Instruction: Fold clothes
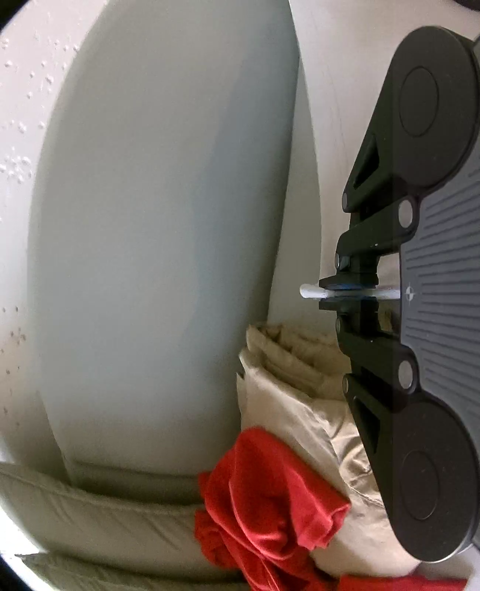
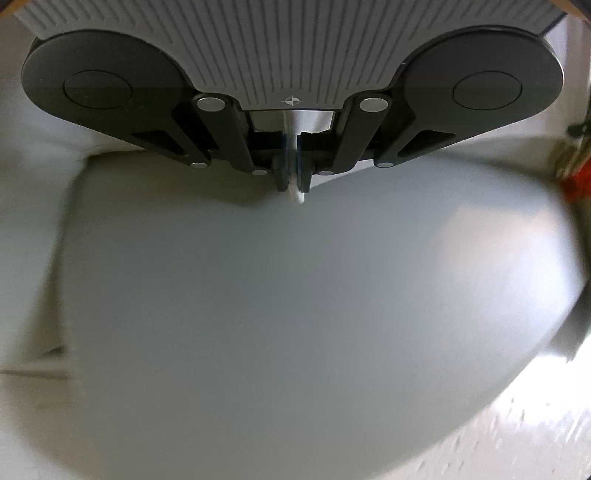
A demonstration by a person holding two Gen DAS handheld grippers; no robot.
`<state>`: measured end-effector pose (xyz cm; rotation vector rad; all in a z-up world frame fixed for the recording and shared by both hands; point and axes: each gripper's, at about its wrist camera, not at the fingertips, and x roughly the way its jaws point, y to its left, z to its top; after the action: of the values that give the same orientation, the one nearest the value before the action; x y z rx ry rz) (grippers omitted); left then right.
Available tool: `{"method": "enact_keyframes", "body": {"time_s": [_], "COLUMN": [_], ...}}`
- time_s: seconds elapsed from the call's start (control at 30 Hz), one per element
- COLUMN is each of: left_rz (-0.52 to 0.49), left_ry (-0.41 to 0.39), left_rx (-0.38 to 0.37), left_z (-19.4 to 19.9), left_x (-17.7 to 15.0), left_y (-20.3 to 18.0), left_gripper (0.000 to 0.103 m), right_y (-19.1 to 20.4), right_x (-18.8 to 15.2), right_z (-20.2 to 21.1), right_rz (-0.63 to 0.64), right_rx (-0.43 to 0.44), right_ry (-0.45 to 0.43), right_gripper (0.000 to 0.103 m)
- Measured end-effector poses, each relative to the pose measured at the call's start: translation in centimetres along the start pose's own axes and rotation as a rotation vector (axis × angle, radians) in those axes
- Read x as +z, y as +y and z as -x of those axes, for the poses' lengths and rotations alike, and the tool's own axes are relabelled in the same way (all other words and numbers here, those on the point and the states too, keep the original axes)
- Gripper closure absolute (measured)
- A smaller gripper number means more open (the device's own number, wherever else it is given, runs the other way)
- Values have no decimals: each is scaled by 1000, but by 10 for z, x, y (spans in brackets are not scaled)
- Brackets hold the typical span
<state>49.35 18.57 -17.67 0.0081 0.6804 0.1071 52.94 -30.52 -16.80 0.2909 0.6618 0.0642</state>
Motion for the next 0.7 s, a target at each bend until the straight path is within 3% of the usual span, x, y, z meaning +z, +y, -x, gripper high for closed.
{"method": "enact_keyframes", "body": {"time_s": [0.1, 0.17, 0.23, 0.27, 0.3, 0.33, 0.43, 0.5, 0.57, 0.63, 0.7], "left_rz": [-40, -38, -14, 4, 24, 46, 108, 123, 117, 133, 143], "left_ry": [13, 15, 28, 34, 38, 35, 9, 10, 46, 111, 172], "left_rx": [84, 124, 121, 108, 98, 70, -58, -133, -168, -192, -206], "left_z": [-10, -9, -2, 8, 18, 36, 106, 156, 197, 221, 226], "left_x": [-9, -9, -6, -4, -4, -5, -12, -21, -35, -56, -83], "left_y": [-12, -14, -12, -10, -9, -7, 3, 13, 12, -1, -13], "left_gripper": [96, 81, 73, 67, 63, 59, 59, 58, 42, 39, 46], "right_y": [0, 4, 8, 10, 11, 11, 5, 4, 6, 7, 8], "right_x": [-8, -12, -11, -10, -9, -7, -6, -16, -27, -40, -53], "right_z": [-9, -13, -14, -10, -2, 12, 77, 133, 190, 236, 251], "right_rz": [-9, -24, -25, -16, -6, -8, -67, -94, -114, -130, -129], "right_rx": [-59, -84, -109, -123, -146, -152, -27, 36, 90, 109, 115], "right_ry": [25, 40, 74, 77, 63, 31, -59, -100, -136, -114, 4], "right_gripper": [100, 98, 86, 64, 57, 57, 58, 53, 43, 32, 31]}}
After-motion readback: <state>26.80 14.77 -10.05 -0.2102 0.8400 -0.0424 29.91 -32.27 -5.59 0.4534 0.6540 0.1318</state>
